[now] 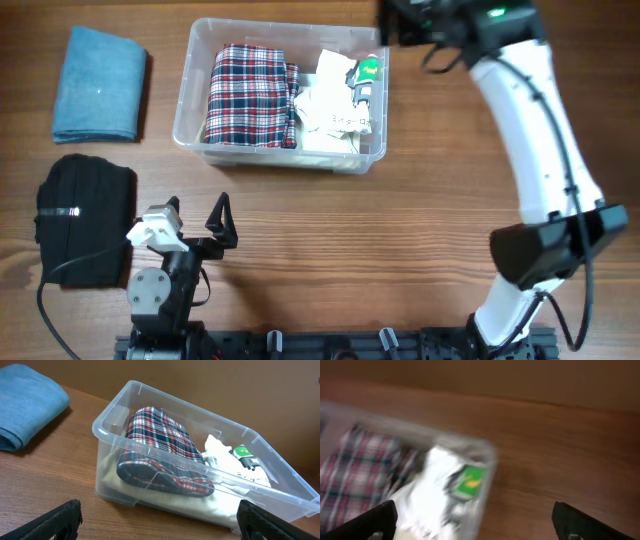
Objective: Pack container
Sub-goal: 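Retract the right arm and reach the left gripper to the black garment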
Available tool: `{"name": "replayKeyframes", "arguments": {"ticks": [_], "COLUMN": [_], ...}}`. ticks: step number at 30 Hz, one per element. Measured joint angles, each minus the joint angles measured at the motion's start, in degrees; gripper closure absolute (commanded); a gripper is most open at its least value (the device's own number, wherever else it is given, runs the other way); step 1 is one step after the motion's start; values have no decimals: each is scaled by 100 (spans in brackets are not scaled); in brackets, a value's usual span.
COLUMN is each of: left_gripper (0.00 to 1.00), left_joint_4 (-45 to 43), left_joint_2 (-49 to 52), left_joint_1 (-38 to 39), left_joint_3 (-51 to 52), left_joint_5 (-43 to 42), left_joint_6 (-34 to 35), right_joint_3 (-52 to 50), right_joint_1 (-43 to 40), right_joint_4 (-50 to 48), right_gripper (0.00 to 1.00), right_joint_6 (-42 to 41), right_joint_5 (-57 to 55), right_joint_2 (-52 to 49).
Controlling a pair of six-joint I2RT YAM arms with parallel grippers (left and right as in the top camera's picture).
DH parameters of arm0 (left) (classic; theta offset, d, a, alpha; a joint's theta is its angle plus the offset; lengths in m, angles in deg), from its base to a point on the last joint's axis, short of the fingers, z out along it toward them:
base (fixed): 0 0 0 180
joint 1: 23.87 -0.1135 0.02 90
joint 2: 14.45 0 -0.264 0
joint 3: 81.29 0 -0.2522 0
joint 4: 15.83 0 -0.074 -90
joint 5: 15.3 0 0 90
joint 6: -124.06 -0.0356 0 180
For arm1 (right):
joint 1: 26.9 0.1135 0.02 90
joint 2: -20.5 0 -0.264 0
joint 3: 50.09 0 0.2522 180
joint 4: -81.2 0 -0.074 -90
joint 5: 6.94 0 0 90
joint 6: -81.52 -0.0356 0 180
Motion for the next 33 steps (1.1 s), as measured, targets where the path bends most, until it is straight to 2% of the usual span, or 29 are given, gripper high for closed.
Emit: {"name": "replayKeyframes", "arguments": {"ticks": [4,9,16,20,23,26,28,30,33], "left_gripper": [0,0,0,0,0,0,0,0,0], "left_joint_4": [0,-15,-39,-164,955,2385,3056,4817,5766], "left_joint_2": [0,0,0,0,83,796,1423,3001,4478], "left_joint_1": [0,0,0,0,0,0,0,0,0], "left_joint_3": [0,0,0,-17,-715,-2588,-3493,-5130,-6013], "left_joint_5": [0,2,0,-514,-476,-11,247,693,1222], "left_joint_6": [0,0,2,2,4,11,48,138,-17], "right_joint_3": [0,0,0,0,0,0,0,0,0], "right_joint_1": [-1086,-1882,-1993,-1993,-1993,-1993,-1993,-1993,-1993], "right_joint_4": [-232,-297,-295,-295,-304,-299,-308,-313,-313], "right_gripper": [0,0,0,0,0,0,0,0,0], "right_joint_6": [-728,-1106,-1169,-1172,-1172,-1176,-1193,-1211,-1211], "right_joint_5": [-37,-42,-39,-39,-39,-39,-39,-39,-39], "right_joint_2": [0,0,0,0,0,0,0,0,0]}}
